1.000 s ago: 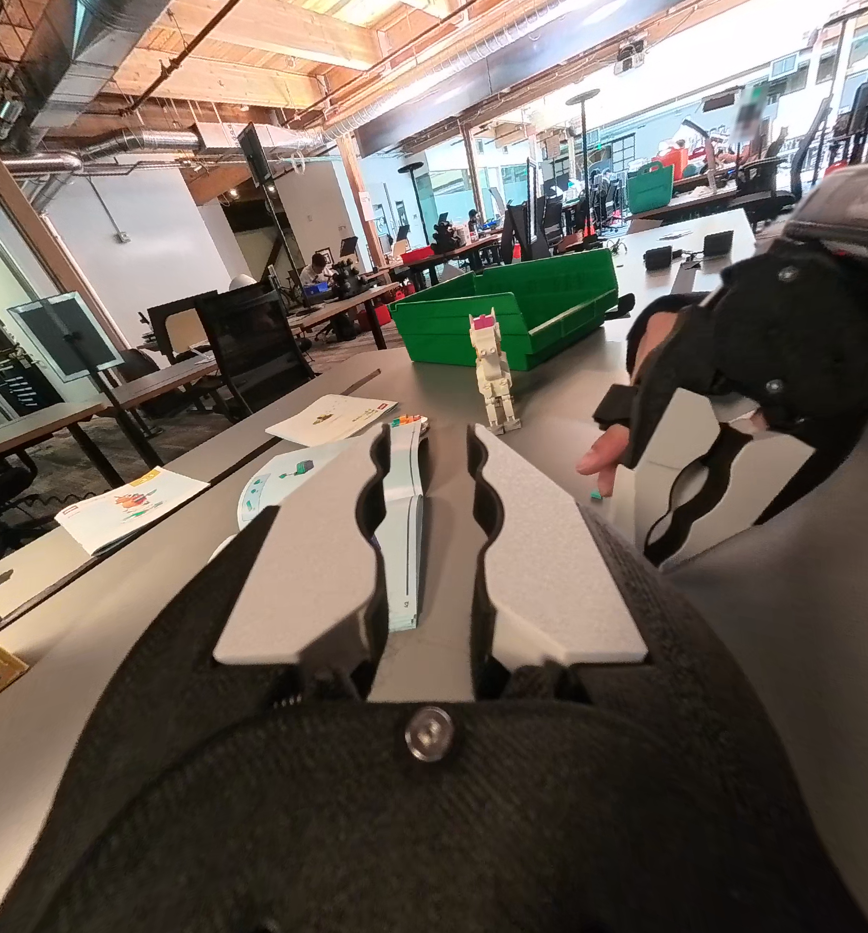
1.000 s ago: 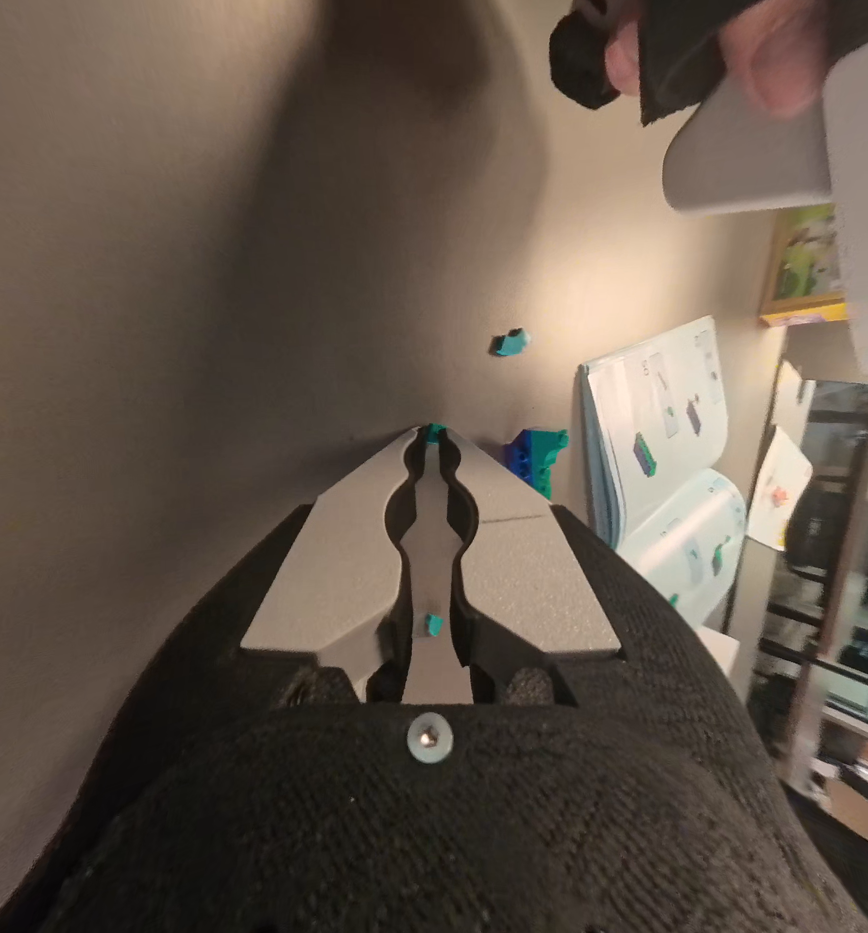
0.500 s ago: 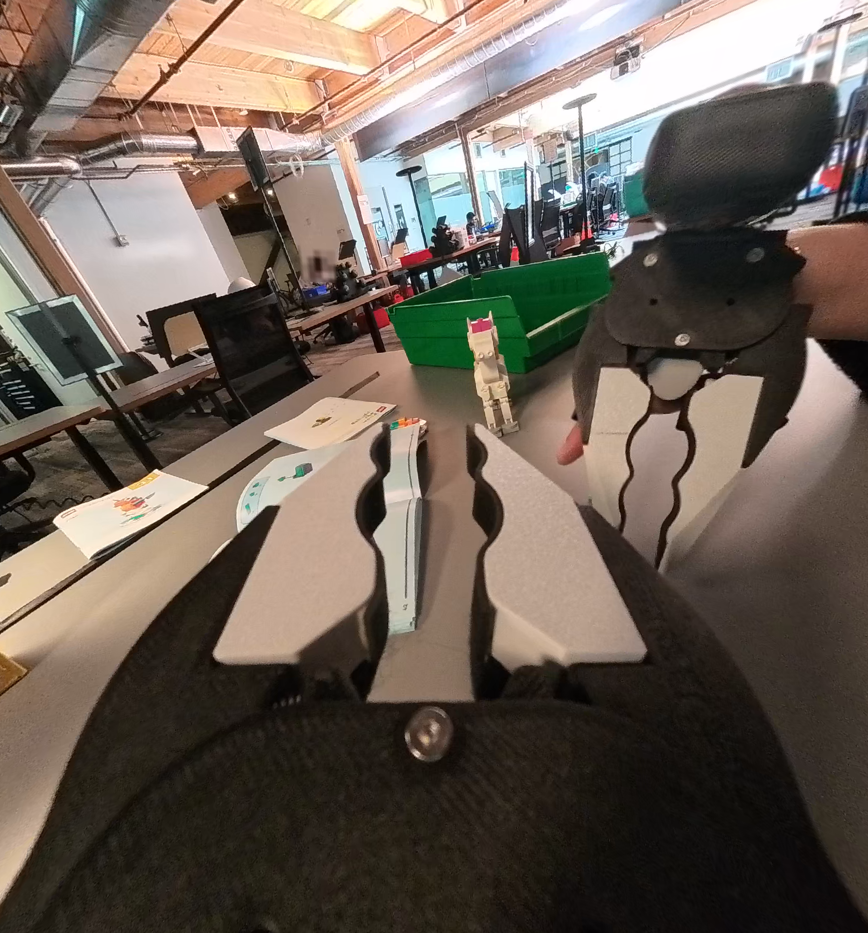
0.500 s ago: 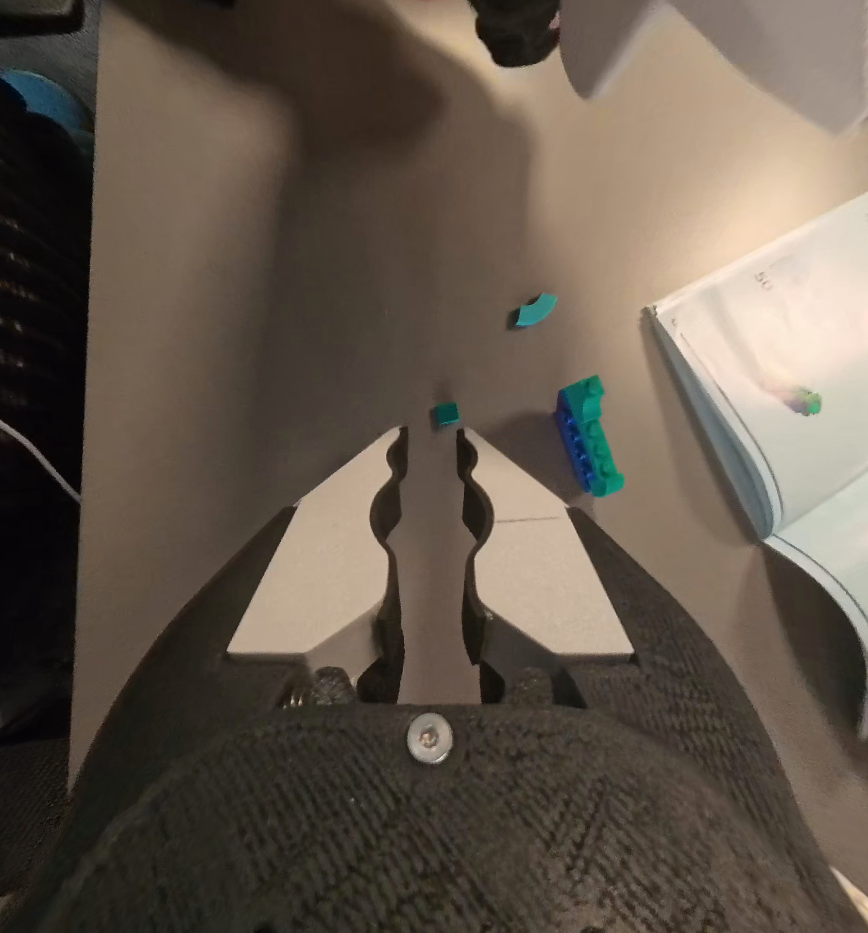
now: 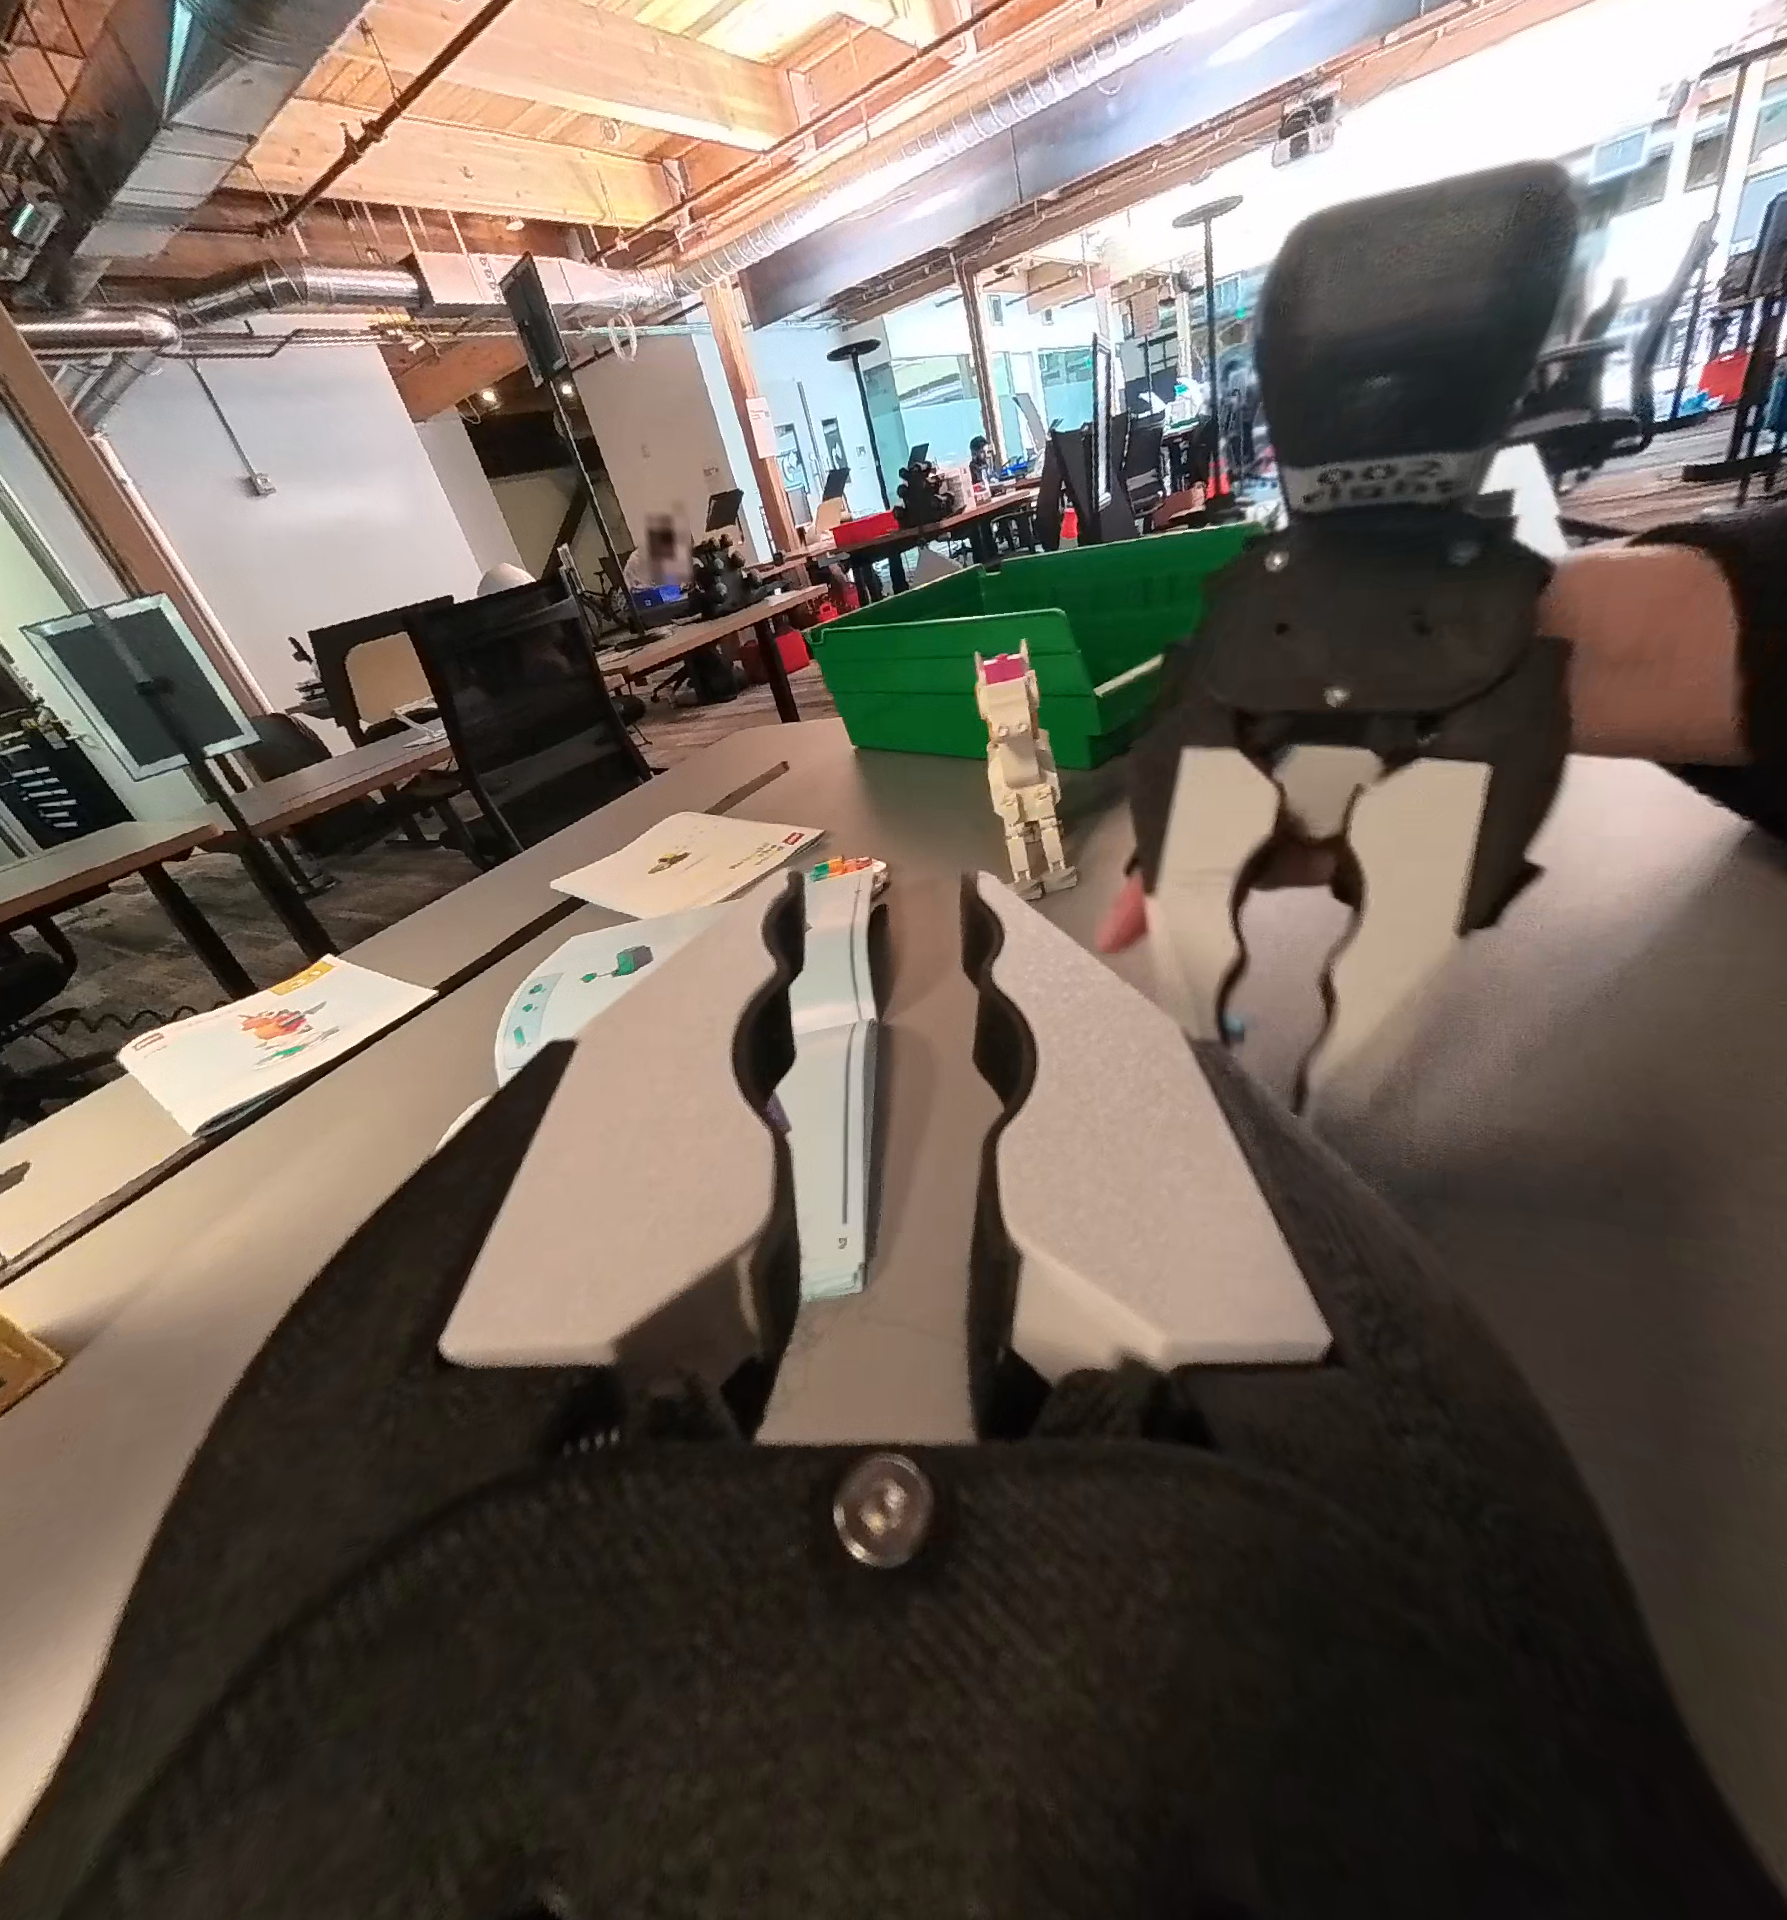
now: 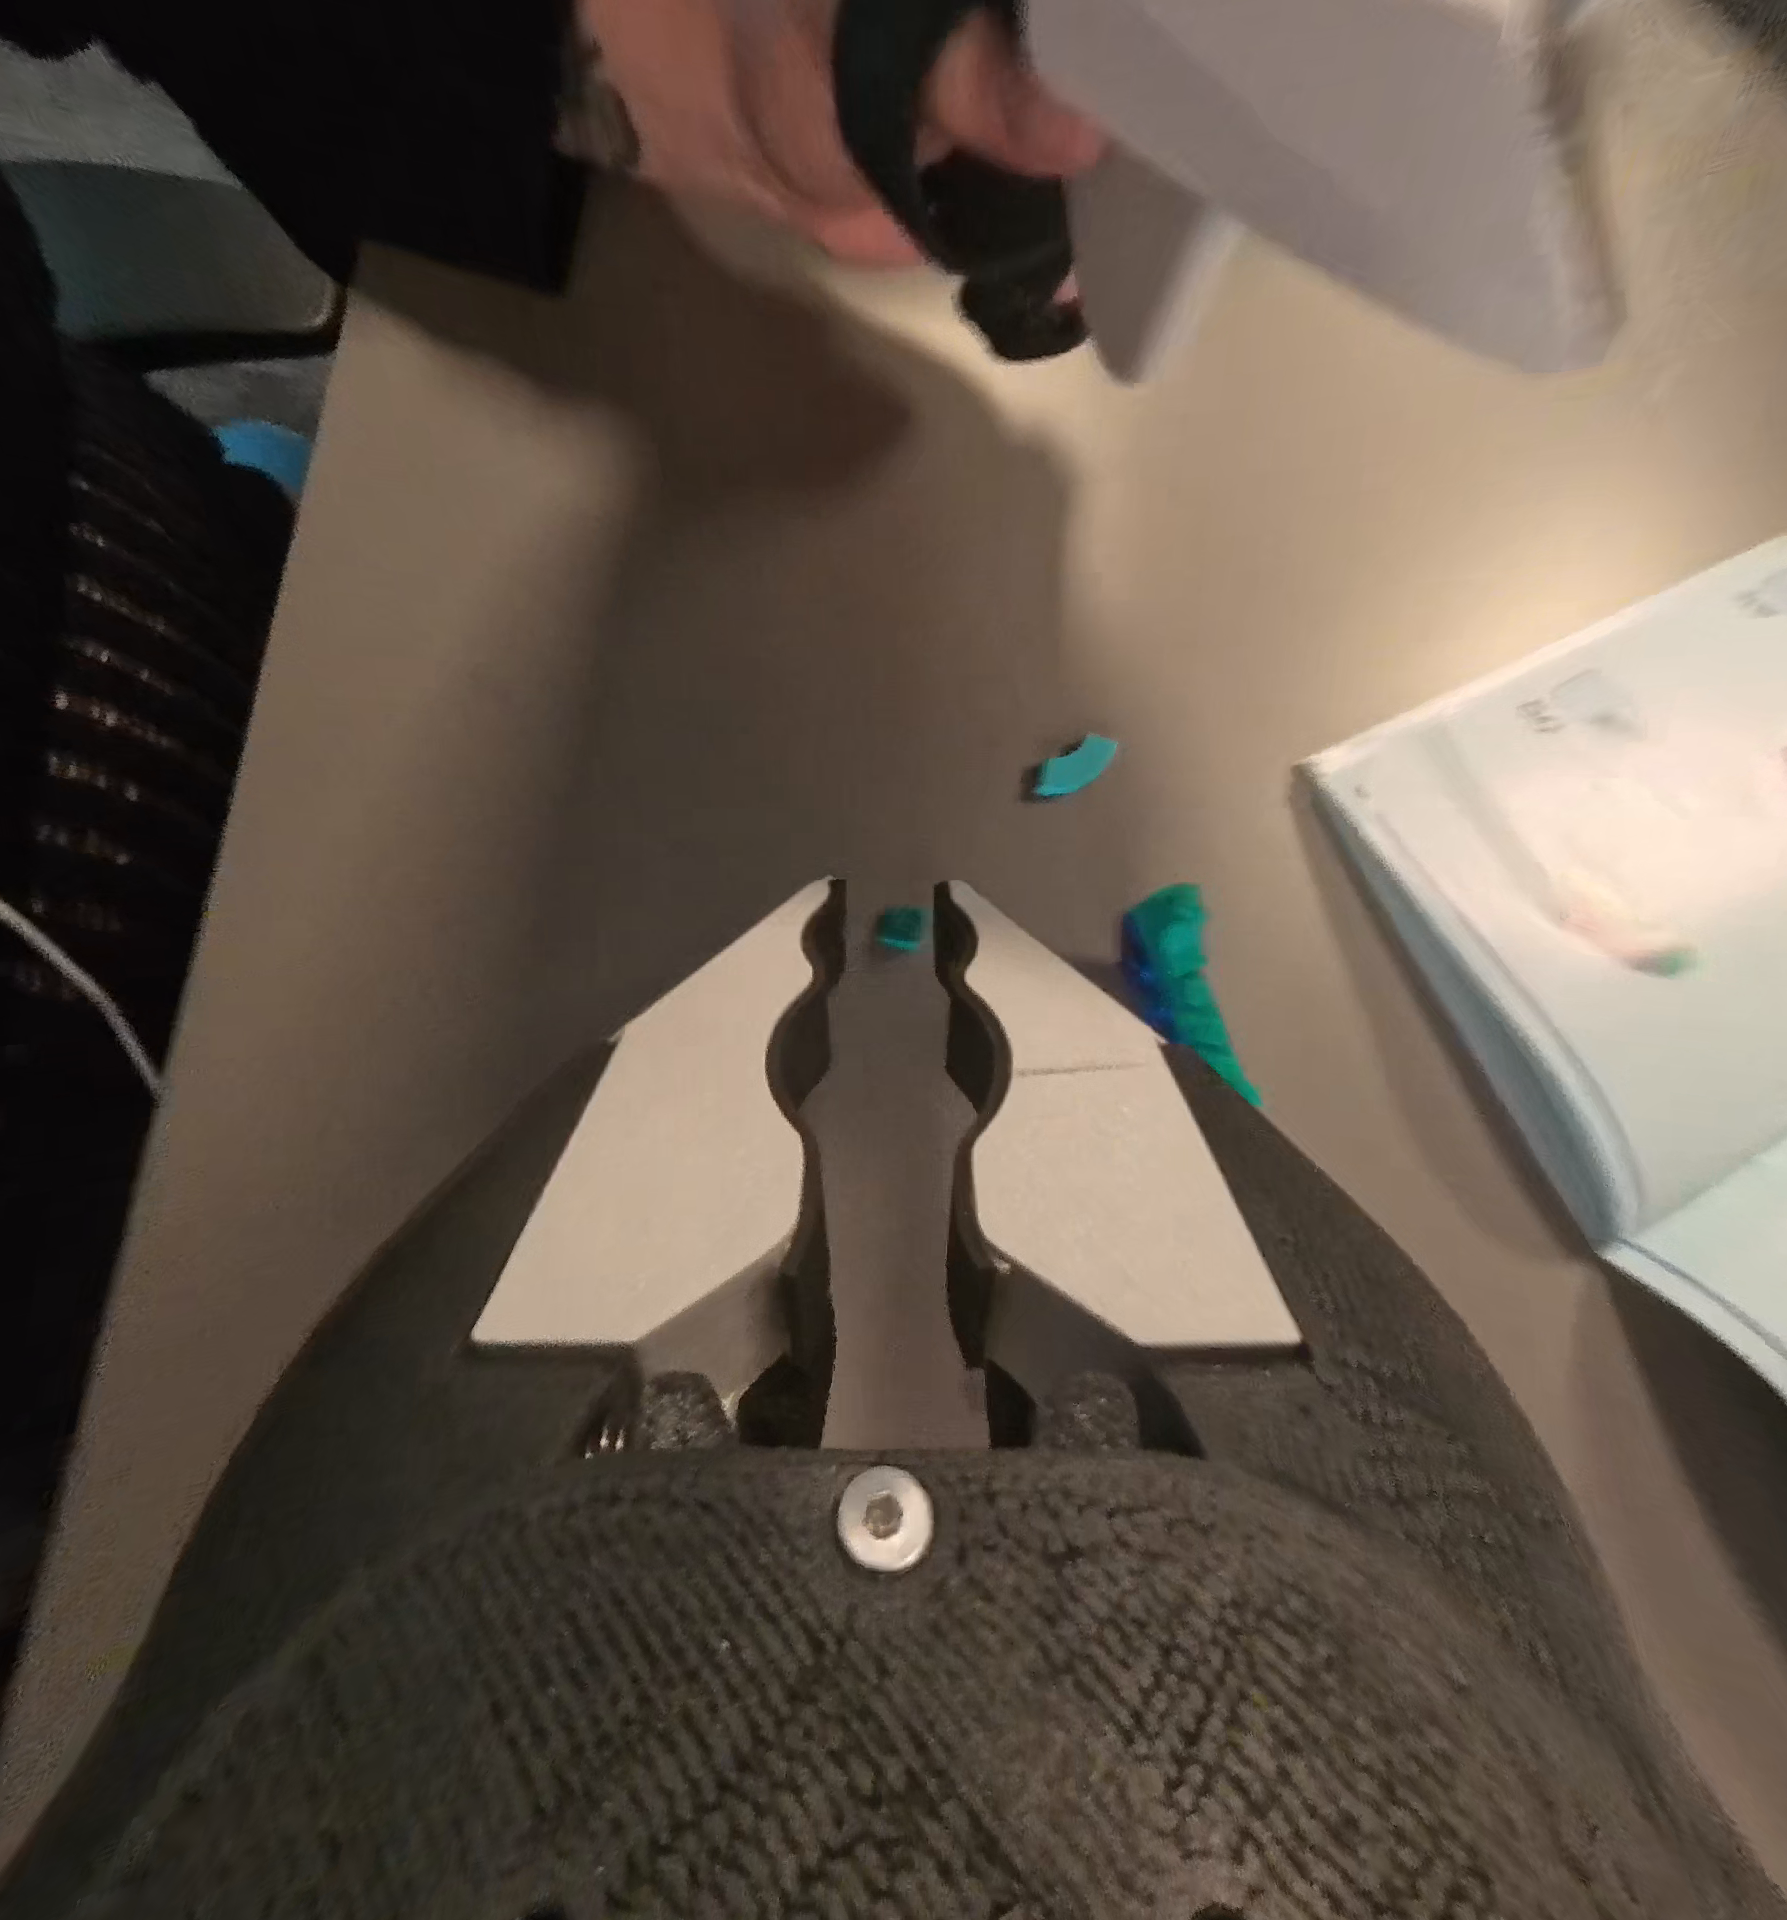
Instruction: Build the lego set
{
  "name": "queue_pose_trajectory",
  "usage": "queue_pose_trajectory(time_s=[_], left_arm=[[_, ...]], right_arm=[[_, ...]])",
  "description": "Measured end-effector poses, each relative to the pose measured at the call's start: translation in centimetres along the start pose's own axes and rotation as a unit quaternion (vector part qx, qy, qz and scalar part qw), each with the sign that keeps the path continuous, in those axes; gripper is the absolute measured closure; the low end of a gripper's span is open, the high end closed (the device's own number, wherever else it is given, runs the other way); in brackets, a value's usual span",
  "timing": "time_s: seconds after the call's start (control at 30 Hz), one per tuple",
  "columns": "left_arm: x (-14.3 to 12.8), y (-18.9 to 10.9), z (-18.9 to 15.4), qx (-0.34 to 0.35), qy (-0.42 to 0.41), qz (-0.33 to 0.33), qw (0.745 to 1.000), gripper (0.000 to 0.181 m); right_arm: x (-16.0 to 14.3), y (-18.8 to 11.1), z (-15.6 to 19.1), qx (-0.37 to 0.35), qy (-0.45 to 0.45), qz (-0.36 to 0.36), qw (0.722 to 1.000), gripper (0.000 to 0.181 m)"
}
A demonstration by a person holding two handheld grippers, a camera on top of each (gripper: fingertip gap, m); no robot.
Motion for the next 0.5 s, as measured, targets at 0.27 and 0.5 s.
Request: queue_pose_trajectory(time_s=[0.27,0.5], left_arm=[[-0.8,-0.1,1.2,-0.012,-0.080,0.028,0.996,0.151],[-4.7,0.0,-1.8,-0.087,-0.175,0.213,0.957,0.137]], right_arm=[[-1.5,-1.1,-4.5,-0.030,-0.079,-0.065,0.994,0.140],[-2.3,0.8,-5.5,0.034,-0.082,-0.070,0.994,0.152]])
Point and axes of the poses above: each gripper's, where its closed fingertips meet, y out along the fingers, x out of its top, z = x × y across the jaws, the point moved 5 cm from there along -y, back along the fingers, and after that the axes turned 10 degrees about z, right-handed, at the moved point
